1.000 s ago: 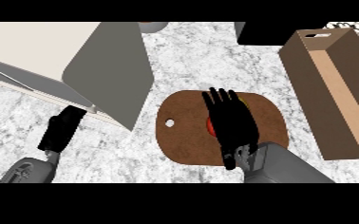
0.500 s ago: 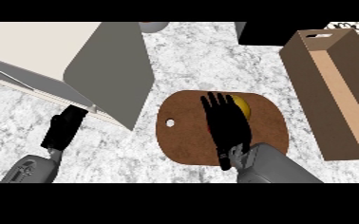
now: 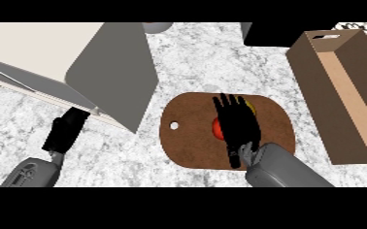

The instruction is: Pick the tomato from the cutting board and place it in the cardboard box

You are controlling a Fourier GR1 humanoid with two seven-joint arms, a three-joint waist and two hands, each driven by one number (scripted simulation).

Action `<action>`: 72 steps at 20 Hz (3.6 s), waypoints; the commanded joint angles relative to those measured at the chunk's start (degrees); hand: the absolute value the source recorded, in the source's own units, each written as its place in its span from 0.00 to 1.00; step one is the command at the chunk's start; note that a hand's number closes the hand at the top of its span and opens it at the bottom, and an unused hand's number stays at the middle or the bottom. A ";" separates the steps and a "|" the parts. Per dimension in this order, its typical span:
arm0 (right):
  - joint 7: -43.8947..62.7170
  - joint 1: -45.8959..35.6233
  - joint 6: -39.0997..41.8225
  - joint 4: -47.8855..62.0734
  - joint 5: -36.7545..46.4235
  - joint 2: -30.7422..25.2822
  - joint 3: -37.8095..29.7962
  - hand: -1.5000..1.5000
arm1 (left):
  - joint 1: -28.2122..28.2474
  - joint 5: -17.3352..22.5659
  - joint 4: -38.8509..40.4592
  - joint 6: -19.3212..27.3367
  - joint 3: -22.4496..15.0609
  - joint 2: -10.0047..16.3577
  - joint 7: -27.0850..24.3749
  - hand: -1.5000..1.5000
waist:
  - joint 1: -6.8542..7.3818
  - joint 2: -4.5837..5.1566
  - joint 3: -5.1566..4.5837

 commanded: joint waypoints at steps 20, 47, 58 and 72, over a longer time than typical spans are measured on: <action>-11.90 -7.92 -17.34 13.98 4.26 -0.05 -10.43 1.00 | -8.03 -2.04 -6.60 0.81 -0.06 0.36 -4.03 0.50 | 0.99 -0.38 1.84; 3.39 -29.22 -42.82 36.80 13.25 -10.93 -35.47 1.00 | -8.68 -0.95 -5.45 0.69 -0.17 1.29 -4.18 0.50 | -0.06 -0.86 1.68; -5.85 -24.79 -31.92 44.95 5.76 -19.41 -41.16 1.00 | -6.79 -1.88 -6.17 1.97 -1.46 0.89 -5.25 0.50 | -0.61 -0.83 1.69; -20.02 -18.20 -10.52 52.24 -7.34 -23.67 -48.00 0.00 | -6.63 -1.40 -6.46 3.22 -1.33 0.63 -4.34 0.50 | -1.34 -1.07 1.68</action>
